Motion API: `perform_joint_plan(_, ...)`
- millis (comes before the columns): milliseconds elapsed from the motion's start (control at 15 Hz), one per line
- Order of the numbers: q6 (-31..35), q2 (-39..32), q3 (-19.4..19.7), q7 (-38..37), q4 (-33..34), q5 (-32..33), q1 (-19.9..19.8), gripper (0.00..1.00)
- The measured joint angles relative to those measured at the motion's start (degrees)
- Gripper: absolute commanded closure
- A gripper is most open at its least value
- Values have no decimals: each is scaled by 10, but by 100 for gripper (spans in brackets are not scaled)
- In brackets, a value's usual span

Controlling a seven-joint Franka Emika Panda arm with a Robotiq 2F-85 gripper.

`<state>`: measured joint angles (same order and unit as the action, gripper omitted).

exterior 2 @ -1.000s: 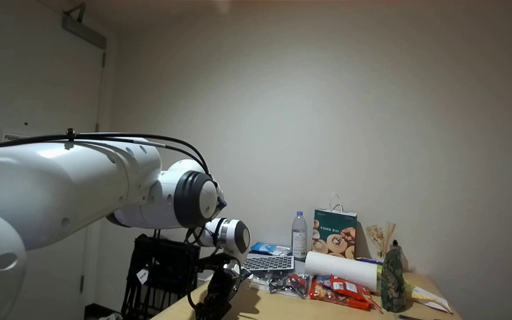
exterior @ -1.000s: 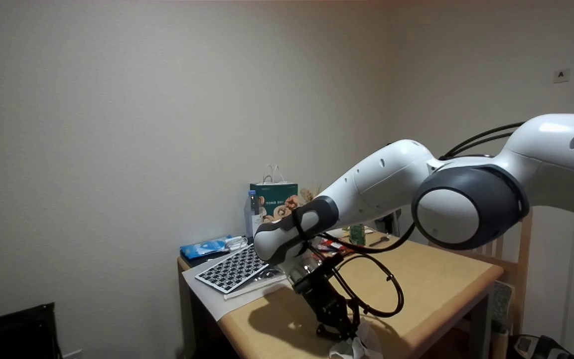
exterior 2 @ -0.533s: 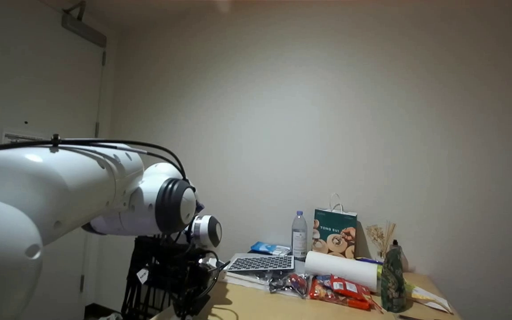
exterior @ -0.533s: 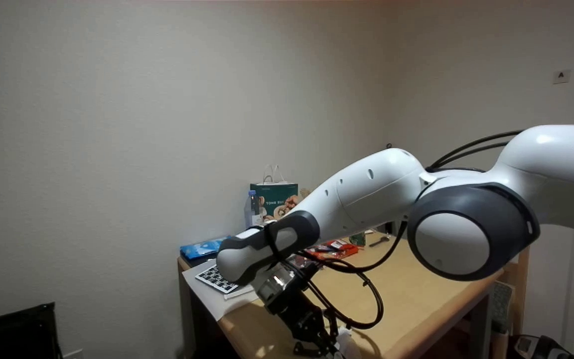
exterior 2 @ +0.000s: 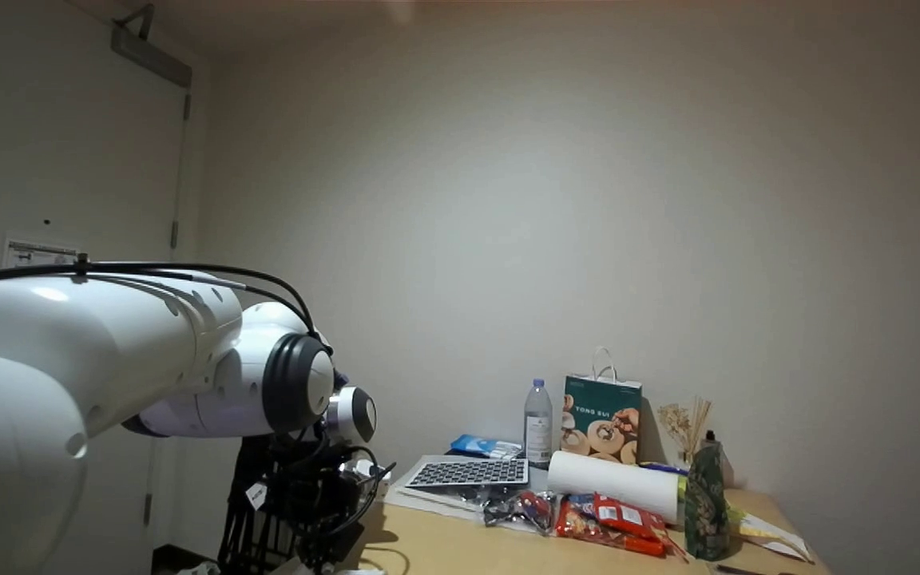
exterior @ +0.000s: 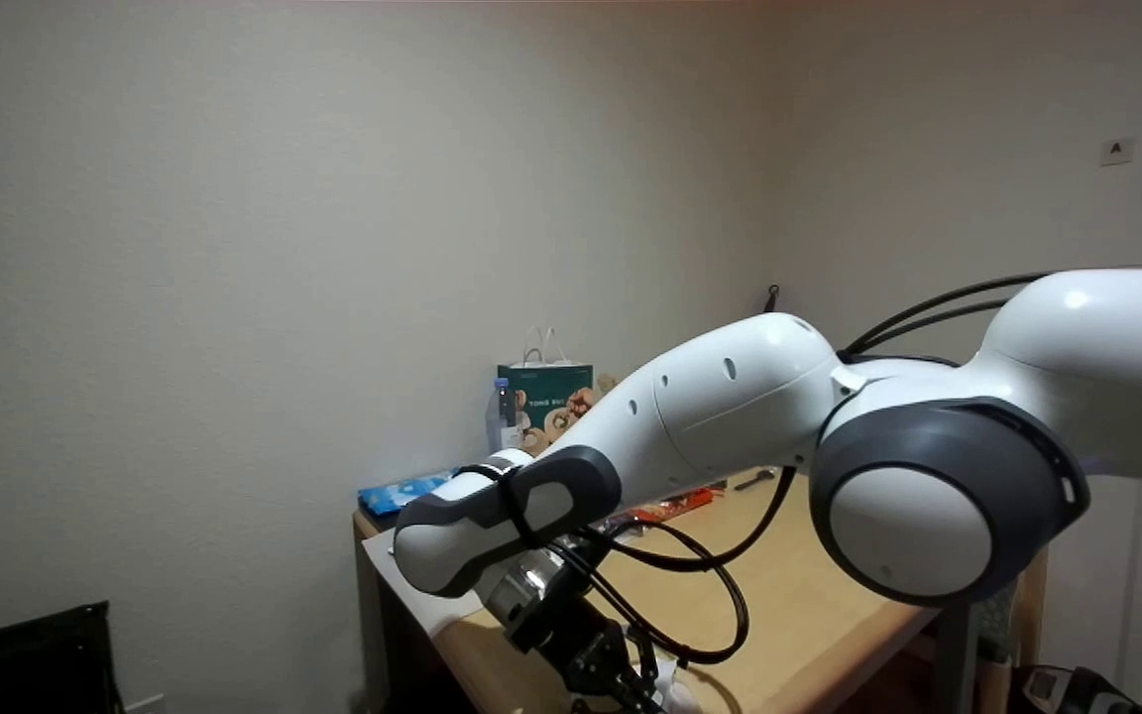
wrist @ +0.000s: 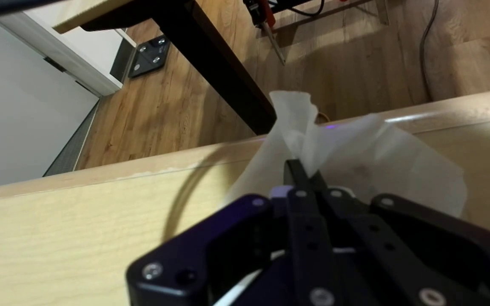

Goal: Use the cloth to wipe the counter

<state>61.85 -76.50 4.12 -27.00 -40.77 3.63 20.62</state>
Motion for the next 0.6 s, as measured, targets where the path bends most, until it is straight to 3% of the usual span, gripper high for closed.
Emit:
perform_joint_plan(267,0,-3,-1,1,8,1,19,100)
perform_joint_plan(600,-32,-36,-3,8,62,36,88,99)
